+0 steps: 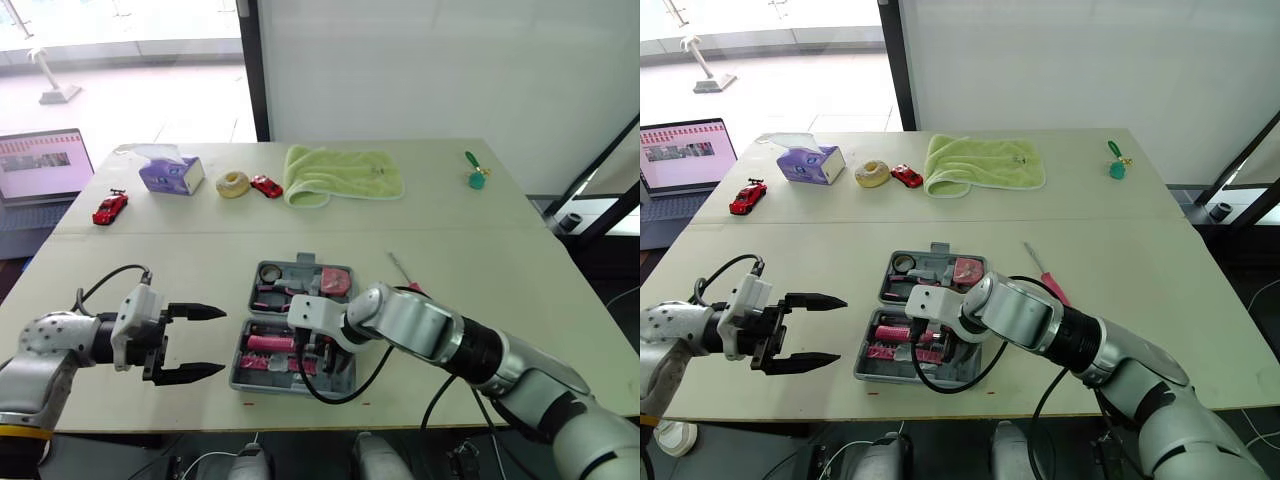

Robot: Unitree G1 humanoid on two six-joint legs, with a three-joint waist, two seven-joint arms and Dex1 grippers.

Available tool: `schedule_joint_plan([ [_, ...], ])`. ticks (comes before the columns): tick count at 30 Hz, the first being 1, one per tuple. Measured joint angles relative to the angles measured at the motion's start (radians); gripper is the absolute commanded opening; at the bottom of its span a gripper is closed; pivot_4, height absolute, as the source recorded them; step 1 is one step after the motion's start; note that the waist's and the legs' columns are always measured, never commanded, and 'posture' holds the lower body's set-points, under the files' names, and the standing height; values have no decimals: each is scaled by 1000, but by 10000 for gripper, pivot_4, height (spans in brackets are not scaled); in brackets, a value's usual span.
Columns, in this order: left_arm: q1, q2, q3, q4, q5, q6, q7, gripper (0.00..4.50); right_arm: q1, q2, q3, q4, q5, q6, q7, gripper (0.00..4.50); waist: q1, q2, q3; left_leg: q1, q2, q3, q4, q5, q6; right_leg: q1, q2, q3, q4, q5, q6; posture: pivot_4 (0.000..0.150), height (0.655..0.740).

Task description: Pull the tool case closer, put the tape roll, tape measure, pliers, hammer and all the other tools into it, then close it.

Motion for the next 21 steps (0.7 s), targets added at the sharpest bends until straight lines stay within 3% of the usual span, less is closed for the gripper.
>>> schedule_joint_plan([
  [19, -1, -4, 0, -5, 0, 3, 14, 45000, -7, 58, -5, 48, -20, 3, -2, 1020, 1, 0, 0, 0, 0, 0, 0, 0, 0, 0, 0, 0, 0, 0, 0, 1500, 7400],
  [21, -1, -4, 0, -10, 0, 8, 14, 45000, -6, 62, -8, 54, -21, 2, -2, 9925, 0, 0, 0, 0, 0, 0, 0, 0, 0, 0, 0, 0, 0, 0, 0, 1500, 7400],
])
